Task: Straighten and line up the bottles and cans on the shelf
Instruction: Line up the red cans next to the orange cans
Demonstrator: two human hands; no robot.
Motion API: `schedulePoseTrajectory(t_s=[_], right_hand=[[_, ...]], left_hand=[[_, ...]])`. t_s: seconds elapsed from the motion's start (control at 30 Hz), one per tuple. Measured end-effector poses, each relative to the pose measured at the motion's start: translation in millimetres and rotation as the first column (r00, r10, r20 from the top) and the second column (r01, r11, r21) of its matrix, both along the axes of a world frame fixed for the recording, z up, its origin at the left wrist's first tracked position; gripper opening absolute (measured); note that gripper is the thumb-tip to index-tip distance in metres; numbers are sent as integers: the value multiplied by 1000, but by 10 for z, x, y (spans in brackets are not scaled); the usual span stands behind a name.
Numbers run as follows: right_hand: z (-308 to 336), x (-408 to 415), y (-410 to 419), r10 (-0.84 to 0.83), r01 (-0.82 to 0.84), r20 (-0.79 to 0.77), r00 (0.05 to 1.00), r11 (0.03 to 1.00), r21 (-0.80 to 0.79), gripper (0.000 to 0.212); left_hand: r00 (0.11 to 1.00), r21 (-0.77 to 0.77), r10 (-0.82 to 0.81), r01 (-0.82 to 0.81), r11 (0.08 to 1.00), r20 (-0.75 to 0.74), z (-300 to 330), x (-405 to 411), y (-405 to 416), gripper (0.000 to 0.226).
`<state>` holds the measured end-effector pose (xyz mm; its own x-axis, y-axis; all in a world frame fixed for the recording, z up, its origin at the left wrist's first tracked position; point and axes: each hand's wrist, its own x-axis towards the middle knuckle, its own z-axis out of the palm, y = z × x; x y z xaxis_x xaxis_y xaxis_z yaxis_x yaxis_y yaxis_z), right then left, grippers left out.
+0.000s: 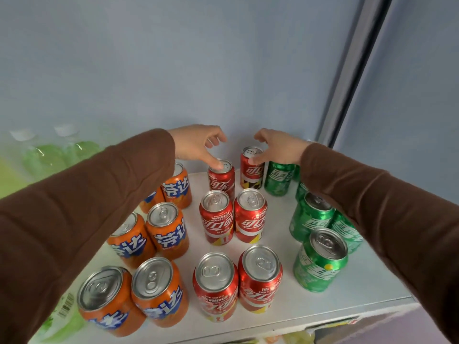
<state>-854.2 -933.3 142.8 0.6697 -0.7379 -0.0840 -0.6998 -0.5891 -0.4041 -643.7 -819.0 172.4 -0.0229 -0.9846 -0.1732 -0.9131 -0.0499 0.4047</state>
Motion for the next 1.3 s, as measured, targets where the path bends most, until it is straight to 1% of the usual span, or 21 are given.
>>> schedulePoseTrajectory(t_s=[0.07,0.13,0.2,0.27,0.33,0.43,0.5,0.6,0.63,0.67,0.77,0.8,0.83,0.87,0.93,0.97,1.03,1.13,1.23,1.3], right_hand=[[-47,75,-88,-11,14,-47,999,999,51,87],[-77,130,-137,-3,8,-53,999,995,101,88],[-120,164,-176,13,-6,-51,999,991,132,79],[-165,177,-198,16,-11,-31,999,987,158,69],[-201,173,-218,13,-15,12,1000,983,184,62],[-195,146,-218,5,-28,94,996,969,246,55],[-152,113,-215,-8,-44,183,983,960,278,51],[-13,50,-205,-41,-85,348,936,937,339,46],[45,35,-196,-61,-102,401,914,922,374,44],[90,26,-193,-90,-119,447,890,900,419,41],[197,34,-152,-188,-188,536,823,800,570,31],[214,43,-138,-223,-203,545,808,763,614,31],[231,50,-118,-263,-210,545,796,724,657,33],[243,53,-100,-299,-217,539,787,685,696,36],[264,59,-73,-342,-232,528,777,625,746,37],[271,64,-60,-353,-235,525,774,610,756,37],[270,74,-45,-365,-228,520,772,605,763,41],[236,85,-38,-359,-204,511,781,628,751,39],[151,98,-19,-312,-172,497,810,683,710,44],[53,122,2,-288,-157,488,824,712,685,46]], left_hand=[[1000,67,-2,1,998,12,-103,13,-98,78],[1000,149,-17,14,989,19,-178,13,-165,81],[999,203,-51,49,978,5,-238,21,-208,80],[997,211,-76,77,974,-14,-285,41,-235,69],[995,198,-84,92,976,-49,-317,62,-257,58],[993,185,-71,87,979,-94,-303,99,-271,53],[991,171,-47,69,983,-126,-237,160,-289,50],[976,129,11,18,992,-220,-29,266,-298,43],[967,115,30,0,993,-255,57,296,-293,44],[955,97,46,-19,995,-293,140,325,-285,50],[910,29,63,-56,998,-410,312,403,-249,76],[896,11,59,-60,998,-441,340,418,-245,80],[884,-3,58,-67,998,-464,359,432,-248,77],[877,-11,57,-71,997,-477,377,425,-247,69],[876,-14,62,-78,997,-478,405,415,-248,55],[879,-15,63,-80,997,-472,409,415,-252,56],[889,-9,65,-78,997,-454,406,423,-258,65],[900,9,81,-86,996,-428,373,402,-251,64],[922,46,100,-89,995,-375,313,361,-243,51],[944,69,105,-87,994,-313,232,341,-248,47]])
